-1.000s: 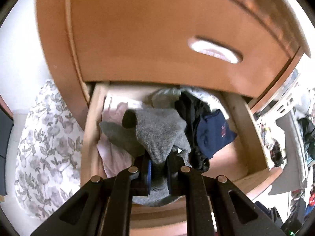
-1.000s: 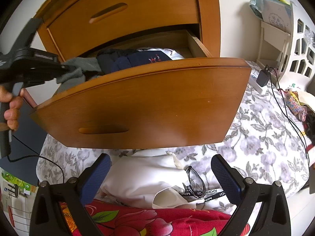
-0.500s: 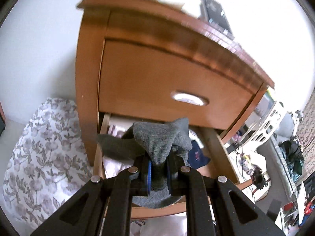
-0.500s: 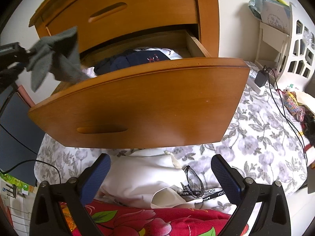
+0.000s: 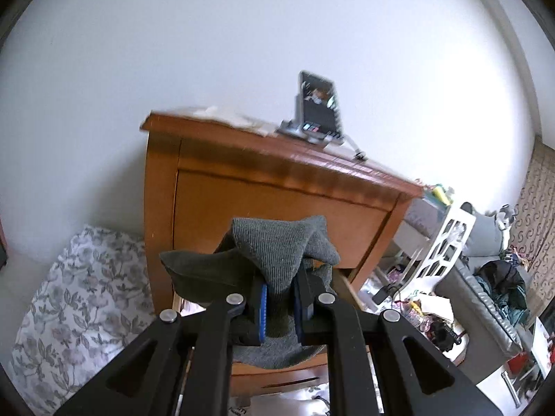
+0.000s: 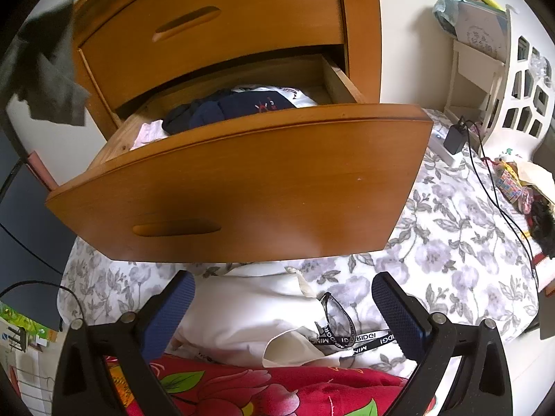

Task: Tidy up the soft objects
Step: 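Lift the grey knit cloth up out of the drawer with the left tool, then carry the grey knit cloth down toward the bed with the left tool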

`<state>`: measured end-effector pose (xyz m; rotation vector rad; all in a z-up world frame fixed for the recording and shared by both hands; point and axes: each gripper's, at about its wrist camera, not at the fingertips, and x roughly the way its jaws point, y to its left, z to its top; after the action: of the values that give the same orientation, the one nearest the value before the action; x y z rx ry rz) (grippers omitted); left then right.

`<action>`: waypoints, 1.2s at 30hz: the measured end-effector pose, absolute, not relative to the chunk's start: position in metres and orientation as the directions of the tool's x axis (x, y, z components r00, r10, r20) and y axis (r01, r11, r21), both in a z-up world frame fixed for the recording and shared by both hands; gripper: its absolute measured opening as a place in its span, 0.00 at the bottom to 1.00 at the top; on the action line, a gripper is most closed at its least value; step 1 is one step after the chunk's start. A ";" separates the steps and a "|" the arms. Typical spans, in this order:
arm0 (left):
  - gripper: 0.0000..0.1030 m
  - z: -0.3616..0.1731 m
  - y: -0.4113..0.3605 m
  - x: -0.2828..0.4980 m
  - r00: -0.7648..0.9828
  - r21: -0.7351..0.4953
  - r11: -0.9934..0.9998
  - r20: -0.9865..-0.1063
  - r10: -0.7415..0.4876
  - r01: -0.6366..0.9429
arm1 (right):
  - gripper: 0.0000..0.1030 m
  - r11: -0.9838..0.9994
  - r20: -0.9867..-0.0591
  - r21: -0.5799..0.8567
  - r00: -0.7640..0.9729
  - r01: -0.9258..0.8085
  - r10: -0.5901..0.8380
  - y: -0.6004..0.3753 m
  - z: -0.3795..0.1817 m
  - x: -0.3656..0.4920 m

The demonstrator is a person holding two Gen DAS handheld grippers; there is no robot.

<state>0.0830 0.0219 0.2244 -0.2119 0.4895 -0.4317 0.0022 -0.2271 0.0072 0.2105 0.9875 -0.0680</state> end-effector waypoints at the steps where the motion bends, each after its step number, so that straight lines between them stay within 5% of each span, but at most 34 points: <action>1: 0.11 0.229 0.022 0.077 0.800 -0.293 0.889 -0.399 -0.449 0.352 | 1.00 0.977 -0.834 0.145 0.551 0.153 0.038 -0.227 0.007 0.002; 21: 0.12 0.265 0.043 -0.001 0.836 -0.264 0.894 -0.332 -0.437 0.363 | 1.00 0.977 -0.832 0.131 0.554 0.170 0.015 -0.226 0.010 0.000; 36: 0.12 0.206 0.036 0.001 0.737 -0.307 0.889 -0.501 -0.454 0.339 | 1.00 0.979 -0.829 0.111 0.560 0.170 -0.003 -0.225 0.012 -0.002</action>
<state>0.0006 0.0357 0.2061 -0.2006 0.6004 -0.4387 -0.0017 -0.2247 0.0121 0.1865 0.9728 -0.1025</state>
